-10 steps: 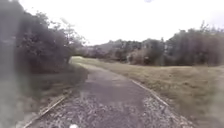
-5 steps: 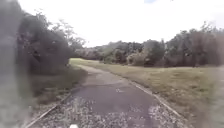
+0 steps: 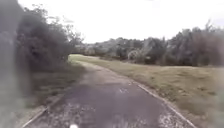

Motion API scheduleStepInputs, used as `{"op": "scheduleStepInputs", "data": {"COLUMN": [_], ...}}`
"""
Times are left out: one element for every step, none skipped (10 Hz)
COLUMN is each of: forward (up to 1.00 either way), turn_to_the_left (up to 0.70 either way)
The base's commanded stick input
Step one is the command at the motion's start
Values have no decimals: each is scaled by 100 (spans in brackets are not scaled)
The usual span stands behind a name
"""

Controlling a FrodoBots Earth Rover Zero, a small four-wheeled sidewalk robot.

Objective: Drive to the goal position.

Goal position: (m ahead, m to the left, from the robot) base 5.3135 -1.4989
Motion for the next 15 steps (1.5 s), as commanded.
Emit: {"op": "scheduleStepInputs", "data": {"forward": [70,70,70,70,70,70,70,70,70,70,70,70,70,70,70], "turn_to_the_left": [1,1,1,1,1,1,1,1,1,1,1,1,1,1,1]}}
